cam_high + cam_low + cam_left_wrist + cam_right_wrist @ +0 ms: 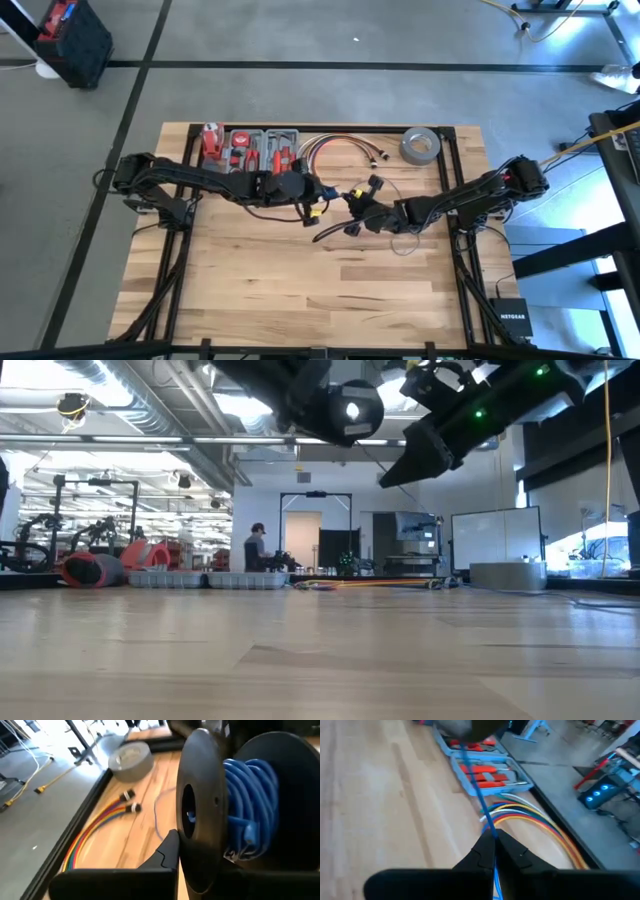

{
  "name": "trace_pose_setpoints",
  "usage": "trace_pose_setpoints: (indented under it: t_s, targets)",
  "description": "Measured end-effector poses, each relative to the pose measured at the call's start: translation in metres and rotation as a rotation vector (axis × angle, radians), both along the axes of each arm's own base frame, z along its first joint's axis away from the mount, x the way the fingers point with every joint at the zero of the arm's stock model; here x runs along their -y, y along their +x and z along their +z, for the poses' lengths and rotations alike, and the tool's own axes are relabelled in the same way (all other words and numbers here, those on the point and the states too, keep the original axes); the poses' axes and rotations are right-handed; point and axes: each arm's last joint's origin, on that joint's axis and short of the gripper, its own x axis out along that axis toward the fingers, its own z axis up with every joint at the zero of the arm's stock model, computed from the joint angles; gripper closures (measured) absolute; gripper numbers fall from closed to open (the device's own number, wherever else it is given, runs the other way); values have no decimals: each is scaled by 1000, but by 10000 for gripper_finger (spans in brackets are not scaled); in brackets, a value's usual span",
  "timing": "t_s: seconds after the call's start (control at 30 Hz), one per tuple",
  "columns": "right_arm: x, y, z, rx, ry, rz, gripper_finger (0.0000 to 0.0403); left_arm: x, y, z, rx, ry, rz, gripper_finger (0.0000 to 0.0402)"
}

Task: Coil cords
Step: Coil the blue wire onto the black spool

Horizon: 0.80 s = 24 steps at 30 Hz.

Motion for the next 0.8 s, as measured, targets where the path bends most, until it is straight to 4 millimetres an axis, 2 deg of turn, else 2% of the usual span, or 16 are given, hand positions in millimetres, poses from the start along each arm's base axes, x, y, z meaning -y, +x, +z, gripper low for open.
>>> trace_pose_setpoints:
  t_s: [0.2, 0.4, 0.6, 0.7, 0.8]
  targets:
    - [1, -5, 8, 8, -6, -6, 395, -3, -5, -8, -104, 10, 0, 401]
    - [1, -5, 8, 23, 37, 8, 387, -3, -4, -8, -104, 15, -9, 401]
    - [1, -6, 8, 2, 24, 4, 315, -3, -5, -9, -117, 15, -9, 401]
    - [1, -10, 17, -62, 36, 37, 277, -3, -5, -9, -120, 15, -9, 402]
    - [-1, -18, 27, -133, 122, 128, 250, -3, -5, -9, -120, 16, -9, 402]
